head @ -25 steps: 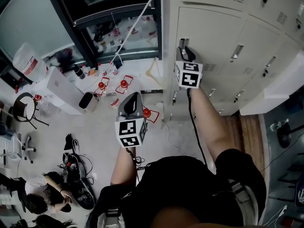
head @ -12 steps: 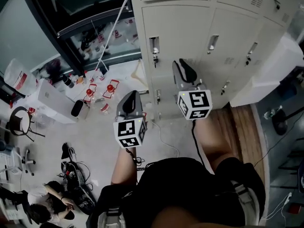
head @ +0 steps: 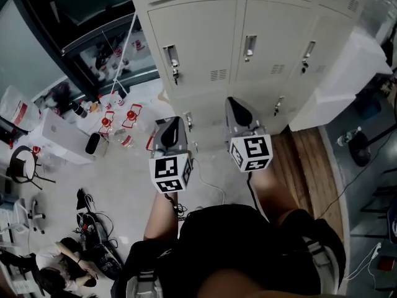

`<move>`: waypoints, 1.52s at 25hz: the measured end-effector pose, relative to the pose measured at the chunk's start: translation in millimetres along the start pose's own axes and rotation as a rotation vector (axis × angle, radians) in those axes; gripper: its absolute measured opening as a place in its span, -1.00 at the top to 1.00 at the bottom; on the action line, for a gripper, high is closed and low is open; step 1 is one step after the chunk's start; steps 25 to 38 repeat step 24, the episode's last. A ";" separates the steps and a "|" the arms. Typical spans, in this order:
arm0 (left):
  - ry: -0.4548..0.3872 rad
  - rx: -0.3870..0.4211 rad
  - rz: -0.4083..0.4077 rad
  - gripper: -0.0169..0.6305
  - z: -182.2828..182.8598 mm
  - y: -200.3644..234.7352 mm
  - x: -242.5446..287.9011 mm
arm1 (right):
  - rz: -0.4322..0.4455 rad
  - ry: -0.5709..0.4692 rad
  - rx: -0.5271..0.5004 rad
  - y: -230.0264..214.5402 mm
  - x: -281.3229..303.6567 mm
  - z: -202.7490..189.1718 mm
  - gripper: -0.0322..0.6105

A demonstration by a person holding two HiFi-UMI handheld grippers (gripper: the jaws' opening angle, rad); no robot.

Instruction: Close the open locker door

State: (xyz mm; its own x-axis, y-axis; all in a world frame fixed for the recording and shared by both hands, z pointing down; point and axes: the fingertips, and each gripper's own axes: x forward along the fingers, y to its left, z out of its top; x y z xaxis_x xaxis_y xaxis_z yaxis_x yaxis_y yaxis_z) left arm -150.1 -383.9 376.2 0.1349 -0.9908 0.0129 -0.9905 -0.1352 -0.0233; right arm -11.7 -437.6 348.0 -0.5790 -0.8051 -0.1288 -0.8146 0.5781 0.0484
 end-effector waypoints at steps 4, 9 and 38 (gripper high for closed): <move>-0.001 0.004 -0.005 0.95 3.2 -16.7 -1.3 | 0.000 0.004 0.018 -11.2 -8.3 -1.2 0.87; -0.010 0.017 0.002 0.95 9.5 -23.3 -5.7 | 0.026 -0.003 0.019 -9.1 -12.4 0.7 0.87; -0.017 0.033 0.034 0.95 13.2 -12.5 -14.7 | 0.066 0.008 0.011 10.2 -10.2 -5.1 0.87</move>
